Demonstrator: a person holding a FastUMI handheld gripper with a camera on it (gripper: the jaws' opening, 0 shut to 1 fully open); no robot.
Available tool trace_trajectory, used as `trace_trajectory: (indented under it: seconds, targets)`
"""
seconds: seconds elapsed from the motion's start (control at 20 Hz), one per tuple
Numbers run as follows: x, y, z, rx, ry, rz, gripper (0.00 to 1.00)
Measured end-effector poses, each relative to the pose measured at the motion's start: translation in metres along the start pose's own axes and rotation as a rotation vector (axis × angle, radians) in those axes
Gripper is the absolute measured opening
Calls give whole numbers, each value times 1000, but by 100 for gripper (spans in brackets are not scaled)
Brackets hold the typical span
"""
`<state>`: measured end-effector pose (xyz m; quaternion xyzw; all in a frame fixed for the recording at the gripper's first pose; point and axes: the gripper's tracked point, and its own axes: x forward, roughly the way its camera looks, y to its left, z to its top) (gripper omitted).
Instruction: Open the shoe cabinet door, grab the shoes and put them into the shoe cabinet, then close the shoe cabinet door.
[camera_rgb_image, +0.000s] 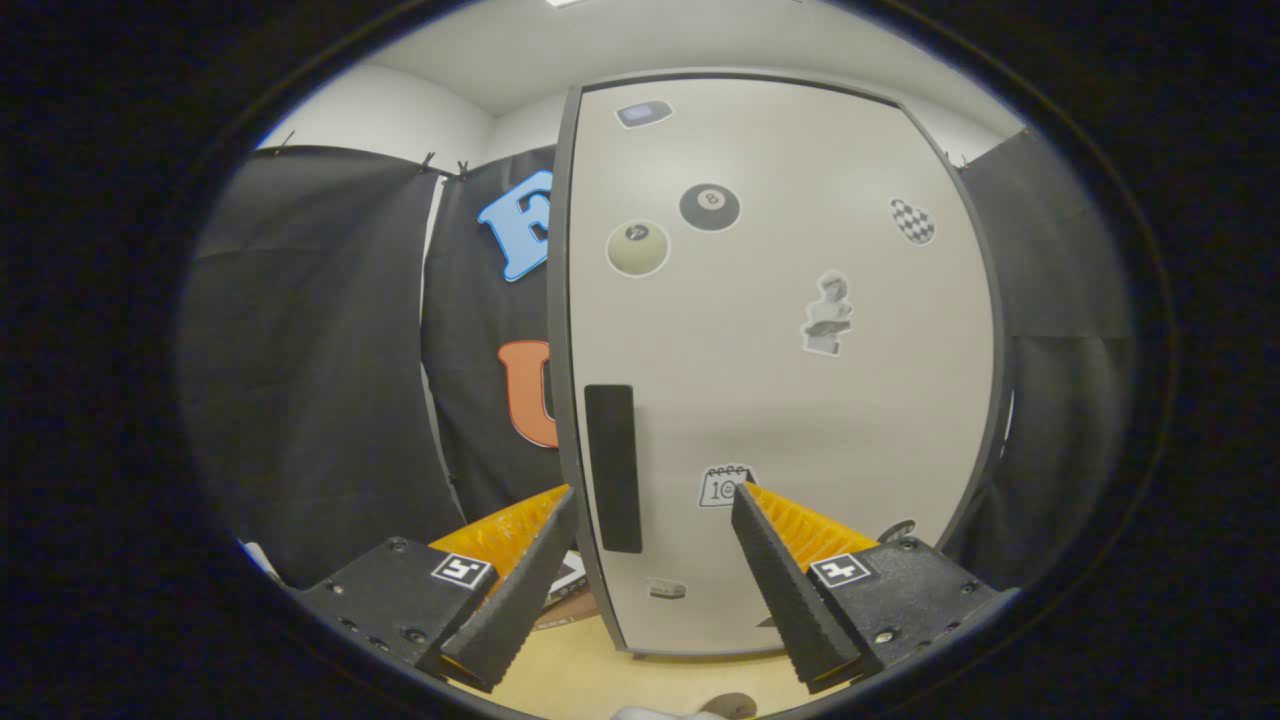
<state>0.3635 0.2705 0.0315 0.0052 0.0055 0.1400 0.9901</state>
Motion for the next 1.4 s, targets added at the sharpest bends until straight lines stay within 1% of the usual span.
trace_trajectory:
  seconds: [0.15,0.25,0.35,0.45,0.5,0.65,0.7,0.8,0.9,1.1,1.2,1.4]
  targets:
    - [26,5,-2,-12,1,-1,100]
    - [40,5,-3,-20,1,-17,100]
    - [51,9,-8,-13,24,-23,96]
    - [57,14,-11,-11,37,-21,88]
    - [59,16,-11,-13,35,-22,80]
    - [65,21,-17,-4,64,-6,61]
    - [64,16,-19,11,74,-27,54]
    - [64,15,-19,6,69,-33,39]
    - [62,15,-19,-9,82,-20,36]
    - [51,15,-22,-12,92,42,32]
    - [38,15,-23,-18,95,63,31]
    - [-6,12,-22,-26,97,92,30]
